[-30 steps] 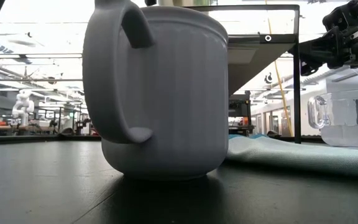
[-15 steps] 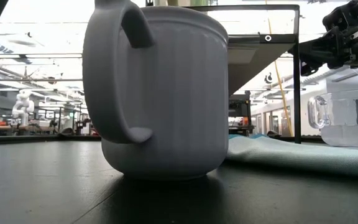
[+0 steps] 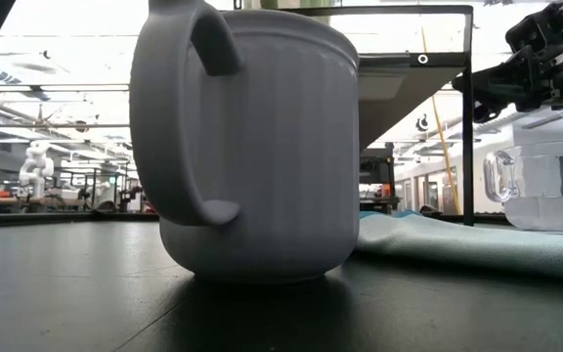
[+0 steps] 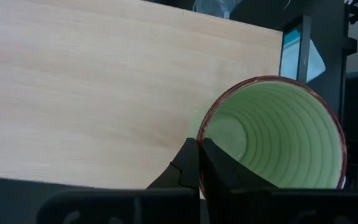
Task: Stack small to large cups/mugs on shelf
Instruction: Put the green mug on the shelf, then put the blue mug on the shelf
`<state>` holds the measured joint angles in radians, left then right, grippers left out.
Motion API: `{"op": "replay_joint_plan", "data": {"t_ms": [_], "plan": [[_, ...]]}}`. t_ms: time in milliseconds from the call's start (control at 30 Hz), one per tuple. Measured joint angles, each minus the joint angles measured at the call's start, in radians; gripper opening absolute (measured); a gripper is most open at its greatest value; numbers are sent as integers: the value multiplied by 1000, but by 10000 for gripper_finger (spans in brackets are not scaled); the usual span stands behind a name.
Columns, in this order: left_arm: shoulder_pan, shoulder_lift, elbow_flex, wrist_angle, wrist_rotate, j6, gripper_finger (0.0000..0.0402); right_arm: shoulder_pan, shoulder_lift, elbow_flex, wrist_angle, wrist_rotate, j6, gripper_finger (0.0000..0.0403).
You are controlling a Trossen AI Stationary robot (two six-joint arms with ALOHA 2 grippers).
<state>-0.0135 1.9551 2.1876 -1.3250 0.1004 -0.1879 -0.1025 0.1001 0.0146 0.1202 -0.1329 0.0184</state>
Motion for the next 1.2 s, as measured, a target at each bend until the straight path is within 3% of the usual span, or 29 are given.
{"op": "replay_joint_plan", "data": {"t_ms": [300,900,1200], "plan": [[0,2,0,3,0,2,7,0,3,0,-3,0,0,0],[-2,-1,-2,32,-22,25,114,0,3,0,-12,0,0,0],[-2,-5,1,39,-16,51,190,0,3,0,-23,0,-1,0]]}}
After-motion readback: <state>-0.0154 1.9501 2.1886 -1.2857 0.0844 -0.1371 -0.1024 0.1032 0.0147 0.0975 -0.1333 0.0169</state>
